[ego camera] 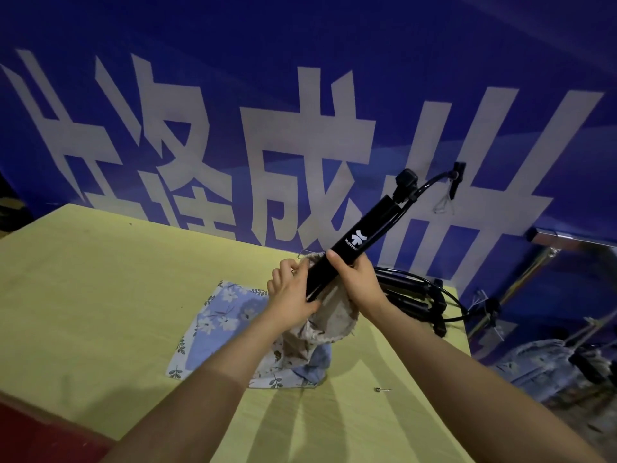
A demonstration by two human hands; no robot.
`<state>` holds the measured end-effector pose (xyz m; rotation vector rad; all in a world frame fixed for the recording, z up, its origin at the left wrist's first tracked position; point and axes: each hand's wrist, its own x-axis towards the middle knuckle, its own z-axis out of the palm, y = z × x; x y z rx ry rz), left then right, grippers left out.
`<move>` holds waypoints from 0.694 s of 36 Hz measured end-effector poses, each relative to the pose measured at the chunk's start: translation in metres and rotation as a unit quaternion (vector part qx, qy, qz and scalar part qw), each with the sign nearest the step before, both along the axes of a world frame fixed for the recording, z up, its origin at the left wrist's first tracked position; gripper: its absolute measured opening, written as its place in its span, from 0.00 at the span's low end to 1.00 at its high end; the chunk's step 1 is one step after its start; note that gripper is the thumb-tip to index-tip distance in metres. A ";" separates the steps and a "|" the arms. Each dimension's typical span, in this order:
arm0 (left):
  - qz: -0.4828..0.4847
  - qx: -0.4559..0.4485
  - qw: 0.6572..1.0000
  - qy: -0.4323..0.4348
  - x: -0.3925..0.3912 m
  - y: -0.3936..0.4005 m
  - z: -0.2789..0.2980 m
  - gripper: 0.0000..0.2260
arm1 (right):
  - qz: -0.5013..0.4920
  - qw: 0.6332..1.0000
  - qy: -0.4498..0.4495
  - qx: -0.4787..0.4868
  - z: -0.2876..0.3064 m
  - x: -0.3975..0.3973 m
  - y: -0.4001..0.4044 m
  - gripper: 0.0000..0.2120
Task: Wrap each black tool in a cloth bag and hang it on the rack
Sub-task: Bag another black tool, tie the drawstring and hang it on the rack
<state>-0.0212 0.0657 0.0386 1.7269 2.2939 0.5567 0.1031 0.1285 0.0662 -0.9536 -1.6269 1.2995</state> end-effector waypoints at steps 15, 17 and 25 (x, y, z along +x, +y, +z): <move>0.109 0.210 0.938 -0.255 -0.005 0.004 0.040 0.23 | -0.040 0.972 -0.208 0.106 -0.016 -0.004 0.011 0.18; 0.100 0.259 0.922 -0.271 -0.007 0.005 0.052 0.24 | -0.032 0.961 -0.248 0.116 -0.018 -0.005 0.009 0.21; 0.010 0.308 0.923 -0.232 -0.005 0.001 0.054 0.34 | -0.001 0.946 -0.298 0.128 -0.026 -0.013 -0.001 0.16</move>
